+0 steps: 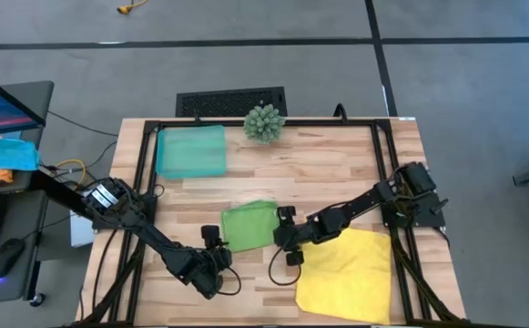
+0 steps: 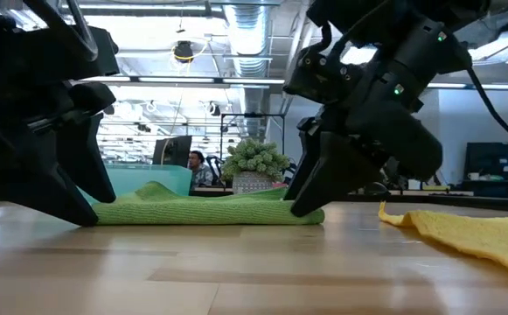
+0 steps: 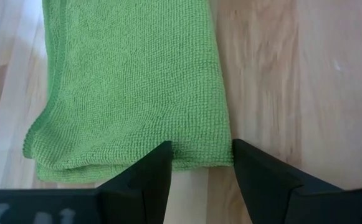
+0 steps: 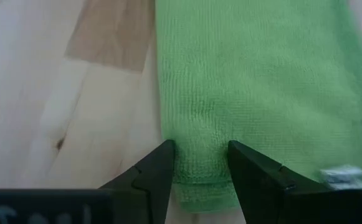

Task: Roll microfiber towels into tight, uniform cylinder then place into a basket
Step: Roll the green towel

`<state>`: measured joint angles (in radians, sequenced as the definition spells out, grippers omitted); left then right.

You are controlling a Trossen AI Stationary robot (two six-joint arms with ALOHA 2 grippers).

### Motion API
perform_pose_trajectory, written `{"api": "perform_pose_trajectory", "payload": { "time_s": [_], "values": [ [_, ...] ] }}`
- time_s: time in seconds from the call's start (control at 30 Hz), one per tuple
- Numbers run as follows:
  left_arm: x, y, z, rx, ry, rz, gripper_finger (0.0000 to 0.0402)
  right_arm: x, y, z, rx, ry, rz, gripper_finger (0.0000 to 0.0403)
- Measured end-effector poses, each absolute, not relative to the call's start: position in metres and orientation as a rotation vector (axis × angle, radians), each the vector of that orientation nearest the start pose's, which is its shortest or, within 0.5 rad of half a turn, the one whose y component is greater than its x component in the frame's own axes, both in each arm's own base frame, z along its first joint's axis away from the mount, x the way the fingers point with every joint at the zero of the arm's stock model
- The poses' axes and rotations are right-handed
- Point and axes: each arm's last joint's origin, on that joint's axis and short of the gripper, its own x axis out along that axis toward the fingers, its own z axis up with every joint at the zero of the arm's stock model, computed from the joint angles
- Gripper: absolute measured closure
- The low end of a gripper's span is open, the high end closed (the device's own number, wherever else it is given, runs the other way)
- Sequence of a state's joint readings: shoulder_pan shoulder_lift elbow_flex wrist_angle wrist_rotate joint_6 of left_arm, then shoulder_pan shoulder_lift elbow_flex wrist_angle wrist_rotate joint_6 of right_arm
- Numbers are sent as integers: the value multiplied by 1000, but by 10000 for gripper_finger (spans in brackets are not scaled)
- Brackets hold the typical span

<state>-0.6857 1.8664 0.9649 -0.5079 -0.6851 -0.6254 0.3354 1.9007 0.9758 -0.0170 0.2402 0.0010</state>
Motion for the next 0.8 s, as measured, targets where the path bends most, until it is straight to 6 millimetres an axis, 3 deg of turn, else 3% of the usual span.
{"api": "perform_pose_trajectory", "payload": {
  "time_s": [0.17, 0.33, 0.5, 0.8],
  "values": [
    [255, -178, 112, 310, 1025, 321, 261, 345, 111, 102, -264, 908, 80, 230],
    [256, -178, 112, 293, 1041, 304, 324, 346, 112, 100, -224, 903, 64, 244],
    [255, -180, 111, 305, 1042, 299, 392, 343, 116, 106, -192, 899, 68, 289],
    [247, -183, 123, 233, 1048, 284, 398, 344, 146, 118, -167, 923, 191, 389]
  ]
}}
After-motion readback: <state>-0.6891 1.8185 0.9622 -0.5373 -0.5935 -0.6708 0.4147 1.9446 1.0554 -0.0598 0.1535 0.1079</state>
